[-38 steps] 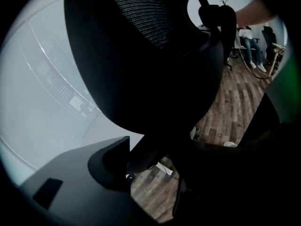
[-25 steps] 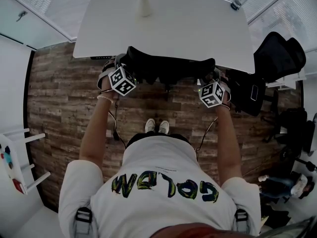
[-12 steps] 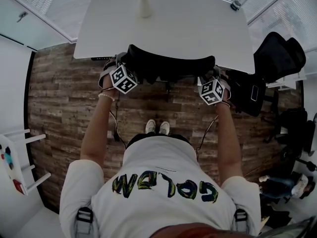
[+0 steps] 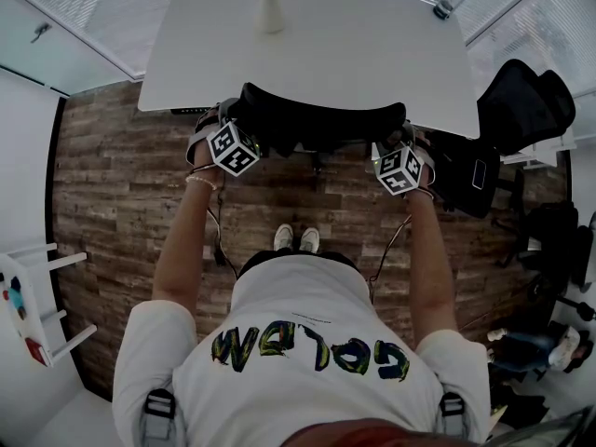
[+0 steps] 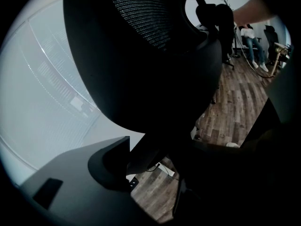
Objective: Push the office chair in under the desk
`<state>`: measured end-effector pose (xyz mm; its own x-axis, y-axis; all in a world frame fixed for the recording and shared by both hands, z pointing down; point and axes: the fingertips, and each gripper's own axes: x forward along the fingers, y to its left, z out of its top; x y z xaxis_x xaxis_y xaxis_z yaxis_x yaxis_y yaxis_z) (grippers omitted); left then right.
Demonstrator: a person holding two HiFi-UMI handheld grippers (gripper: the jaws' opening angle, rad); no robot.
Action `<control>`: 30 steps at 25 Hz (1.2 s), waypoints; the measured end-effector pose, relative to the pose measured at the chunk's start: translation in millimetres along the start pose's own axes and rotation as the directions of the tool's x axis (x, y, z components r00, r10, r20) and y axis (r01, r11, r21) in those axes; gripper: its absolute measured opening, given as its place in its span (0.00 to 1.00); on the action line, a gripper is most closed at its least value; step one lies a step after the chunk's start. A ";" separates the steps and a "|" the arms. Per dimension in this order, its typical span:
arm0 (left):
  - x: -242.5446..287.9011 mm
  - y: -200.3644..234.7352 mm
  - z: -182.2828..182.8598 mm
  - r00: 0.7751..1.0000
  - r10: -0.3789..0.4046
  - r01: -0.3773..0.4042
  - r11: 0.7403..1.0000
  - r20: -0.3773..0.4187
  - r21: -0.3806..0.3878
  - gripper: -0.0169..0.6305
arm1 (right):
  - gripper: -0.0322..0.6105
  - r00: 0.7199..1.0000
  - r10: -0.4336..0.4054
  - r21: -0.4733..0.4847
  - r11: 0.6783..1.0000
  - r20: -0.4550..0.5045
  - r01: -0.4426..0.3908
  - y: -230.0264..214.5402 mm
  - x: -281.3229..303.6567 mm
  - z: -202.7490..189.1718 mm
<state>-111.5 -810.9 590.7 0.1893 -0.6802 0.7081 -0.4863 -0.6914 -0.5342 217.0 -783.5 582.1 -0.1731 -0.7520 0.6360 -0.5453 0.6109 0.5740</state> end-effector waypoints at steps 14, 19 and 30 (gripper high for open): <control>-9.7 -2.0 3.7 0.998 0.036 -0.033 0.997 0.044 -0.075 0.44 | 0.44 0.998 -0.007 0.122 0.993 0.061 0.000 -2.4 -9.6 3.0; -35.5 0.3 11.4 0.992 0.068 -0.044 0.977 0.107 -0.210 0.43 | 0.38 0.995 -0.055 0.228 0.973 0.081 0.036 -12.7 -36.0 4.0; -96.3 -17.2 14.3 0.970 0.098 0.019 0.882 0.224 -0.472 0.27 | 0.27 0.975 -0.086 0.451 0.892 0.206 -0.017 -7.4 -92.7 17.9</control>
<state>-109.1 -737.0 525.0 0.3264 -0.7820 0.5310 -0.8274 -0.5080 -0.2395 222.5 -722.8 509.7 -0.2905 -0.8365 0.4646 -0.8539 0.4457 0.2686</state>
